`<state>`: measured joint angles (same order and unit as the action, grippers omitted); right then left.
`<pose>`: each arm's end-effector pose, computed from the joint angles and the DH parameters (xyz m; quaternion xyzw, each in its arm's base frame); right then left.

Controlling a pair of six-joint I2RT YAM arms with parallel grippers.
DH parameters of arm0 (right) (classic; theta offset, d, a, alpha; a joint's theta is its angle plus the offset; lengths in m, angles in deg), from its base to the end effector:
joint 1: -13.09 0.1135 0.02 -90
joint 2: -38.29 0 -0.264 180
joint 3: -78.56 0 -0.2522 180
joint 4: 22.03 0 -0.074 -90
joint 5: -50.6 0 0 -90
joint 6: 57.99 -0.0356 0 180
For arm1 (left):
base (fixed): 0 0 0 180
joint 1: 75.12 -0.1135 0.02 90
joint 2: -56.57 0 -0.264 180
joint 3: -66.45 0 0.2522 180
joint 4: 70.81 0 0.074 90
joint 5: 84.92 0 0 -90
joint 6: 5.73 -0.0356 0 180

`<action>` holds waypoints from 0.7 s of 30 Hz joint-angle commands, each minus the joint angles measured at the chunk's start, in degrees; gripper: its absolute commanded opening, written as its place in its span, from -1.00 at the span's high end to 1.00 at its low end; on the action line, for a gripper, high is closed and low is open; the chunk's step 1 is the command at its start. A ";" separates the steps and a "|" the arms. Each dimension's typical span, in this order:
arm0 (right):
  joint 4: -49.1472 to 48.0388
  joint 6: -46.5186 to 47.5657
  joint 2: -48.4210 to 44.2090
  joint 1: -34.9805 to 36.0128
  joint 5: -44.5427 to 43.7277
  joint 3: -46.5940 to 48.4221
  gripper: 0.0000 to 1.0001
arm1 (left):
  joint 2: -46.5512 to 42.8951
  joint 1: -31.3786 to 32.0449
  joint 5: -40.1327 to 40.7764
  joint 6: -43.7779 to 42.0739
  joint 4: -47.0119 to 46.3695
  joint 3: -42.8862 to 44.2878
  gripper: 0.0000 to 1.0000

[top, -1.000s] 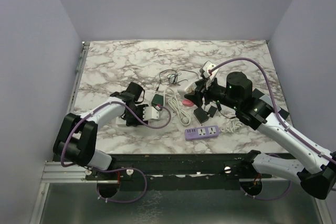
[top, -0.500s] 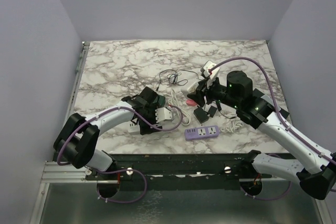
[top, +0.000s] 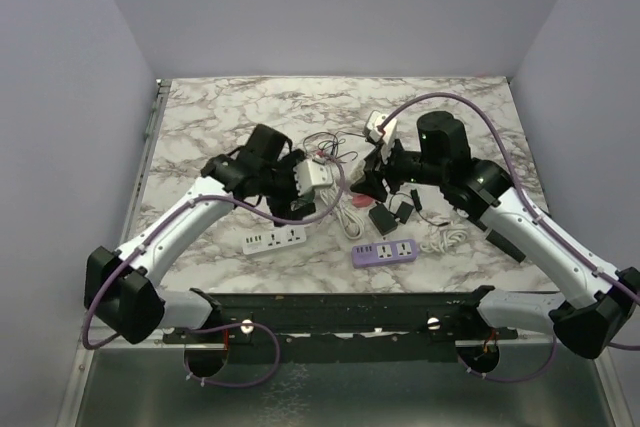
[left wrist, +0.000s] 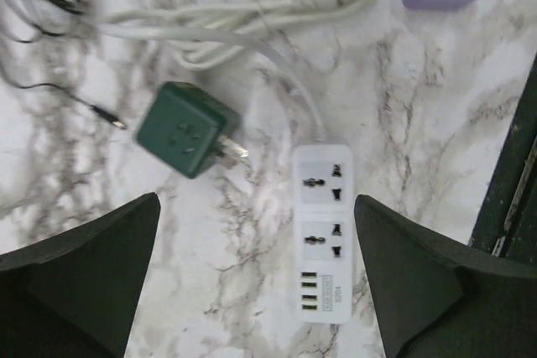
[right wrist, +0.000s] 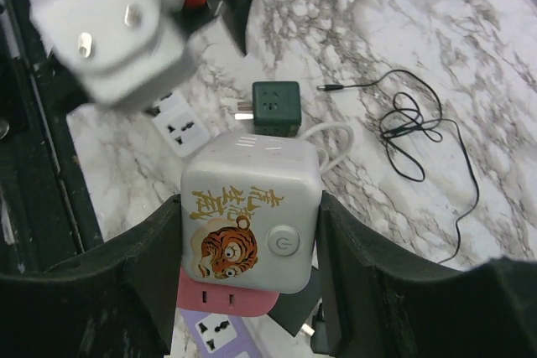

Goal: Insert the plug
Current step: Move the socket to the center of the board.

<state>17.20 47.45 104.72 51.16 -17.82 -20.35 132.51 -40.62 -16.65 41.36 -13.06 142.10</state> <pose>0.1933 0.1681 0.3748 -0.4624 0.6925 0.2586 0.4897 0.2107 -0.1608 0.2775 0.6309 0.7043 -0.1609 0.2829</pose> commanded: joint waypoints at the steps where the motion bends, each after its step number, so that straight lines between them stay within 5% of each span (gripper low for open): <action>1: 9.17 9.21 2.82 -0.27 13.33 6.47 0.99 | -3.67 -8.69 -7.47 4.94 4.21 9.36 -0.98; 6: 14.14 15.83 7.01 -0.30 23.49 10.49 0.99 | -3.50 -19.58 -3.94 13.20 0.17 14.55 -0.98; 13: 24.21 22.22 18.81 -0.12 35.58 20.57 0.99 | -0.91 -28.42 -2.12 20.27 -8.21 10.98 -0.98; 17: 24.53 22.88 21.61 1.36 35.01 23.37 0.88 | -0.88 -30.90 -1.44 23.48 -13.76 7.74 -0.98; 21: 23.19 22.10 23.18 3.83 30.72 24.84 0.99 | 0.85 -31.77 0.66 24.56 -17.75 6.16 -0.98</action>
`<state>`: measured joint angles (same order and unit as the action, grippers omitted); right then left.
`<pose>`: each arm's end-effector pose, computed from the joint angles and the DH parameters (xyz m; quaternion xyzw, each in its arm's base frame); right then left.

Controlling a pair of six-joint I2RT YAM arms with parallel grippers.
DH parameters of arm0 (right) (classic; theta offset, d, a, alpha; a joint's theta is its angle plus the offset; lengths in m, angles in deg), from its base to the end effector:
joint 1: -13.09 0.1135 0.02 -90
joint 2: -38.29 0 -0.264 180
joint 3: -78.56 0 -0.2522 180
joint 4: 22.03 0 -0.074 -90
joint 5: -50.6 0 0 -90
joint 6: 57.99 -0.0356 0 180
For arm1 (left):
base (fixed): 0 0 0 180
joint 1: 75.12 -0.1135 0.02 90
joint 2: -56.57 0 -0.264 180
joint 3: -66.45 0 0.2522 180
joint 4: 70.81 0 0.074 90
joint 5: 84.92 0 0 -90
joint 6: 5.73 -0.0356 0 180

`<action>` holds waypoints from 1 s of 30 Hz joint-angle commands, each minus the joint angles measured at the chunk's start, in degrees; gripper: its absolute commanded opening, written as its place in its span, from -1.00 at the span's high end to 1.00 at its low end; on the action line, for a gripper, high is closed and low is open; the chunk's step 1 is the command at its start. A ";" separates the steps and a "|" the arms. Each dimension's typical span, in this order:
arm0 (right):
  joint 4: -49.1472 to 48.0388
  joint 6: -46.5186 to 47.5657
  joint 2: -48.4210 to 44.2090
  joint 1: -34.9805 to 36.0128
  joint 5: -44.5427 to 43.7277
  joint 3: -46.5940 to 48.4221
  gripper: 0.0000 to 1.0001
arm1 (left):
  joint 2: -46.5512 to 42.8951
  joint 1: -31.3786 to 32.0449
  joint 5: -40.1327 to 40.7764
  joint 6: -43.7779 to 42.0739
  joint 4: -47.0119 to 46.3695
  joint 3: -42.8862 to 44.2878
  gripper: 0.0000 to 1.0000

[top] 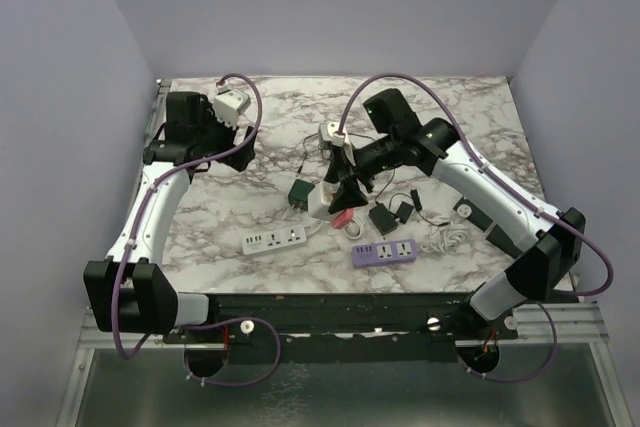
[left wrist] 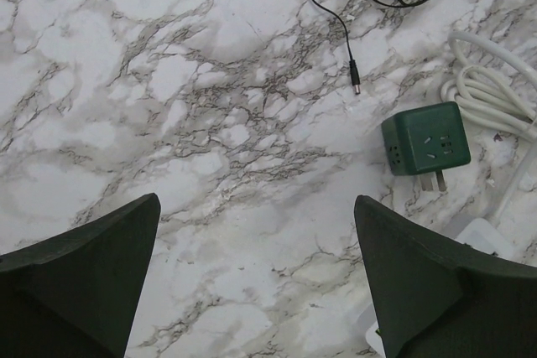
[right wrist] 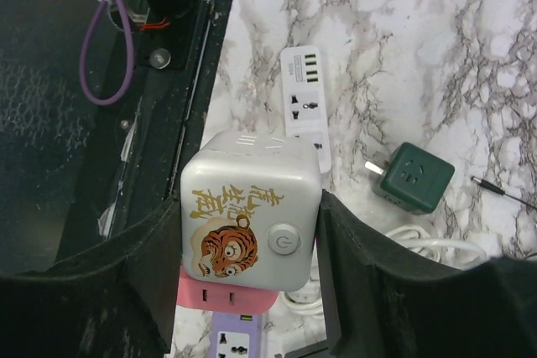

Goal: Insert the plug
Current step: Insert the plug into the socket.

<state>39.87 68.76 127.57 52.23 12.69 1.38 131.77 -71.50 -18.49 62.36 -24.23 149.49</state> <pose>0.2348 0.2273 0.3649 -0.6395 0.5663 0.4170 0.3107 0.2841 -0.0322 0.3364 0.2812 0.8413 -0.1145 0.4473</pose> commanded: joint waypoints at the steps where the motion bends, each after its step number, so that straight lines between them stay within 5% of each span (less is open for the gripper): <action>1: 0.46 0.58 1.03 3.28 -0.41 3.72 0.99 | 2.47 -0.94 3.12 3.62 -6.70 -0.84 -0.98; 9: 4.06 6.51 5.16 8.03 -2.06 7.62 0.99 | 5.75 -1.23 3.77 1.24 -8.26 -2.35 -0.98; 19: 9.63 28.41 4.95 10.87 -2.38 6.96 0.99 | 11.88 -1.25 2.21 3.17 -11.98 -2.35 -0.98; 30: 12.58 32.27 3.97 17.55 -6.40 7.02 0.99 | 14.50 -1.42 0.30 3.78 -13.39 -2.18 -0.98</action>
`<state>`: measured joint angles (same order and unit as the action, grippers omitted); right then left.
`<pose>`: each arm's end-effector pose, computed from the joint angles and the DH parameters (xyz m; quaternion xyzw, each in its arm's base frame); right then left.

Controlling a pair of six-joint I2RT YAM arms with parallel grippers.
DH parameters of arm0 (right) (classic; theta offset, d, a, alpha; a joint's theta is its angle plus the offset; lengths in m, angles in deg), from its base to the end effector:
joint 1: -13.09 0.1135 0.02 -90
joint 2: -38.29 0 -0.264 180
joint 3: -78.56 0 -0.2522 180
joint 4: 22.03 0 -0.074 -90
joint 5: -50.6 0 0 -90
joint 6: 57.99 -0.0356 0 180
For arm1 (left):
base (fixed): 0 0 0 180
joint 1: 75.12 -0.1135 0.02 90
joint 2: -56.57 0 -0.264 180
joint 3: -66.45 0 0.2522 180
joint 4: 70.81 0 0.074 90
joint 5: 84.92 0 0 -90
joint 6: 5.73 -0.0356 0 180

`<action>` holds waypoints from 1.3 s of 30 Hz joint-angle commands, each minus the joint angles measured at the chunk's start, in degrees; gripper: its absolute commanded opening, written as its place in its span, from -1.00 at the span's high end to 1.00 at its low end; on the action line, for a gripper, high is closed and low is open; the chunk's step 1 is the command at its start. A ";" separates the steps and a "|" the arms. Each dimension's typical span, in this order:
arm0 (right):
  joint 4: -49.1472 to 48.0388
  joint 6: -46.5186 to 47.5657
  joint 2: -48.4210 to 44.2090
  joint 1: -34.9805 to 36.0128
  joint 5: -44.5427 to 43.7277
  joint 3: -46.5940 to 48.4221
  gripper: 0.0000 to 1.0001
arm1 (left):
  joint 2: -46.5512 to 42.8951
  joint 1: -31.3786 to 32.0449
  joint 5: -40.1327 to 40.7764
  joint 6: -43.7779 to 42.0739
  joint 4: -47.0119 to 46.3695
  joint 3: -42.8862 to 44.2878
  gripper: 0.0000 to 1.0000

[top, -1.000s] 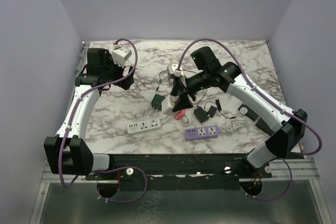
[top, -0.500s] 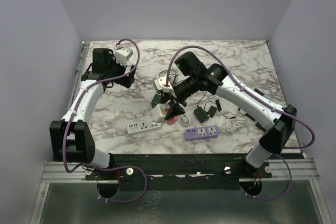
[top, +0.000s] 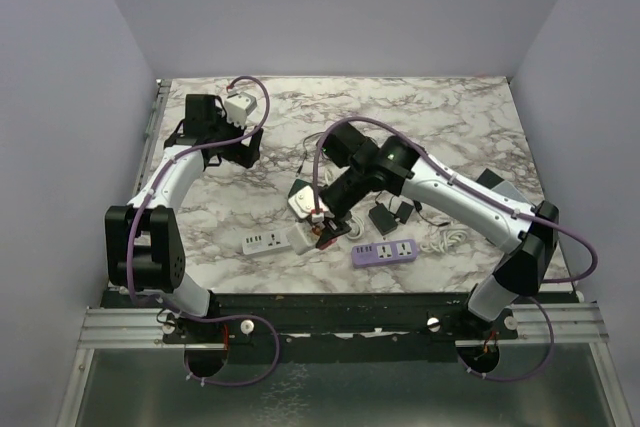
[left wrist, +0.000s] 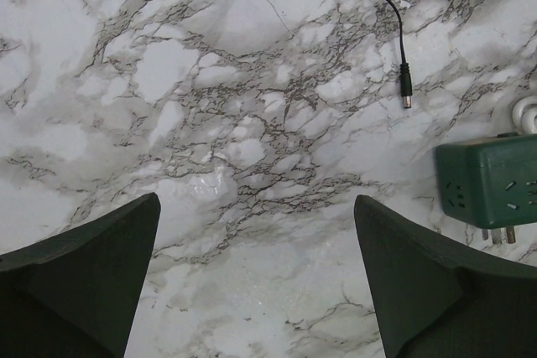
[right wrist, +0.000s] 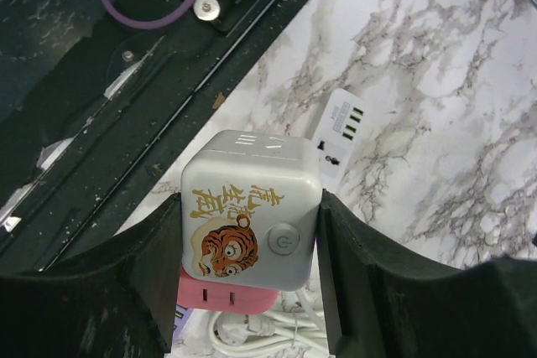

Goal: Insert the plug
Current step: Insert the plug into the socket.

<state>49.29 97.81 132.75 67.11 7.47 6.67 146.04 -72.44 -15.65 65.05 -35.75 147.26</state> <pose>0.1777 0.2889 0.3531 -0.8180 0.3460 0.3538 0.2933 0.3435 -0.0287 0.2654 0.2412 0.8746 -0.1081 0.4063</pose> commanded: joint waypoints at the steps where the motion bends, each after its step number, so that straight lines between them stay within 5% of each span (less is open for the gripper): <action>1: 3.37 3.35 -1.27 3.20 -0.86 2.04 0.99 | 0.12 -0.48 -2.68 1.08 -1.92 -0.11 -0.98; 11: 0.35 -0.76 -2.57 3.99 13.71 3.70 0.99 | 0.63 -0.83 -2.73 -0.16 -1.92 -1.05 -0.98; 17: 2.76 -0.70 -1.43 3.99 13.53 4.48 0.99 | 0.32 -1.00 -3.42 -0.07 -1.94 -1.12 -0.98; 29: 3.16 -18.60 11.86 3.45 -6.62 15.94 0.99 | 1.32 -4.78 0.66 1.66 -1.94 -1.24 -0.98; 39: 11.89 -15.80 22.15 1.98 -13.56 24.22 0.99 | 2.79 -6.28 -1.37 2.49 -1.32 -1.03 -0.98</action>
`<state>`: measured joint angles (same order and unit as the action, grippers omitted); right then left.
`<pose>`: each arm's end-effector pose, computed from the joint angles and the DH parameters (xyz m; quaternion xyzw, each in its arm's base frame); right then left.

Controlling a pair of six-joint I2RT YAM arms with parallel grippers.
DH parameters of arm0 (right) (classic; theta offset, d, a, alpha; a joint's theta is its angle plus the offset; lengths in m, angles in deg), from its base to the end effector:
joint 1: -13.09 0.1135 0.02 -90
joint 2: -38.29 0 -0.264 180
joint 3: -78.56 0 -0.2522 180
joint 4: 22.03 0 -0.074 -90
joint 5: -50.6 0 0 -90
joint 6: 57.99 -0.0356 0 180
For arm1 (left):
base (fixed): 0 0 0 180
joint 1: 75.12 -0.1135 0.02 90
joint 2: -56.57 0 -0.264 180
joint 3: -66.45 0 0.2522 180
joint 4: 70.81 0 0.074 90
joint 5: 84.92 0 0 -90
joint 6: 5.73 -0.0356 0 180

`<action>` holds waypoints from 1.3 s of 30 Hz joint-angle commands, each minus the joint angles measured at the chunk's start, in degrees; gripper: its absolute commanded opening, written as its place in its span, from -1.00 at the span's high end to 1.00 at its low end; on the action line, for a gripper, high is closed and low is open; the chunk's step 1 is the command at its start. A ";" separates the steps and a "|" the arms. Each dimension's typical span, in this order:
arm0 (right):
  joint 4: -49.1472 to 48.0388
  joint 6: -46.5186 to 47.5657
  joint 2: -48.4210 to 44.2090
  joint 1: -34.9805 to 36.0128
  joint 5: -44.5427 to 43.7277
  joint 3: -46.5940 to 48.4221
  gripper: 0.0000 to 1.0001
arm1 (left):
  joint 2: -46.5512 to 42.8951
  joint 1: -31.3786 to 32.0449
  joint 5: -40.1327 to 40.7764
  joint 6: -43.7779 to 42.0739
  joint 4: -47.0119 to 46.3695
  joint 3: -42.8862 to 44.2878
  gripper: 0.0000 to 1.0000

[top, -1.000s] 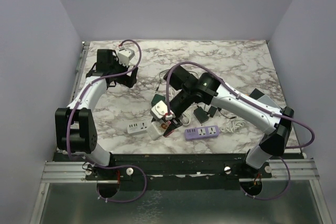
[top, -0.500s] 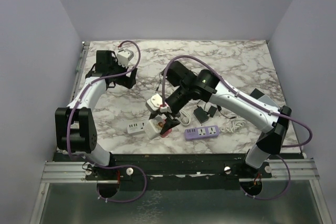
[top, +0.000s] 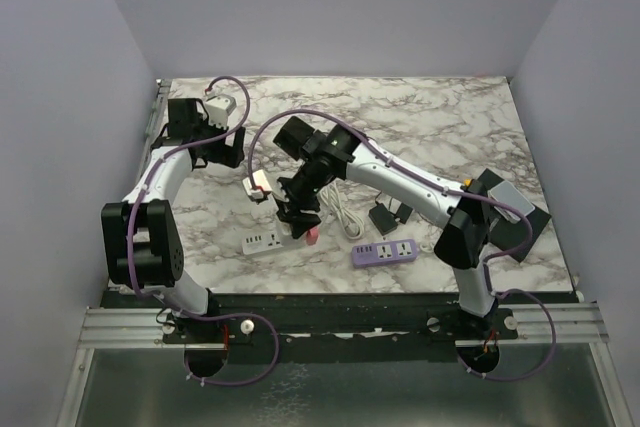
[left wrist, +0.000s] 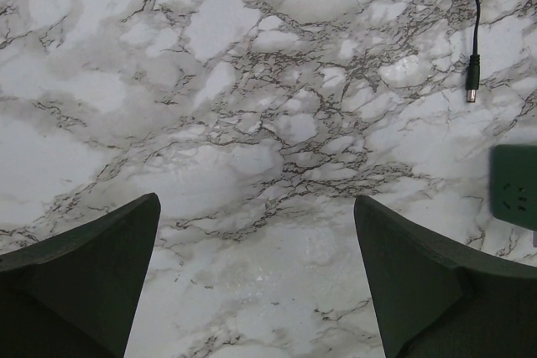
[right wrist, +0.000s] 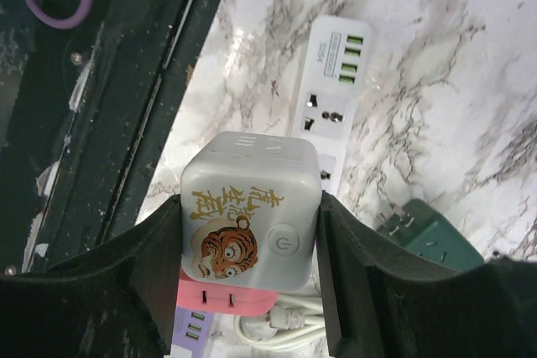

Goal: Insert the plug
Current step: Insert the plug into the socket.

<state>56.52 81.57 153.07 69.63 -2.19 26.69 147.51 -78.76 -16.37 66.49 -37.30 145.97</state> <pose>0.2130 0.3614 0.3185 -0.7809 0.5017 0.3234 0.1842 0.3475 0.0091 0.2519 0.1825 0.8918 -0.0989 0.4019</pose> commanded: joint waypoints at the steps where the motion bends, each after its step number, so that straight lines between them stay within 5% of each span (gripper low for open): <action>1: 4.98 0.45 2.57 -0.67 -4.15 4.95 0.99 | 1.58 0.04 -0.61 1.14 0.27 0.47 -0.98; 14: 6.08 -0.64 11.26 -0.82 -8.76 9.01 0.99 | 2.22 0.04 -1.34 0.94 0.86 -0.17 -0.98; 39: 1.57 -1.91 12.17 -0.81 -6.62 6.75 0.99 | 1.42 0.06 -1.14 0.50 1.42 -0.98 -0.98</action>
<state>59.45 80.63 164.53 68.86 -10.04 33.38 149.61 -78.74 -16.52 67.15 -37.17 145.93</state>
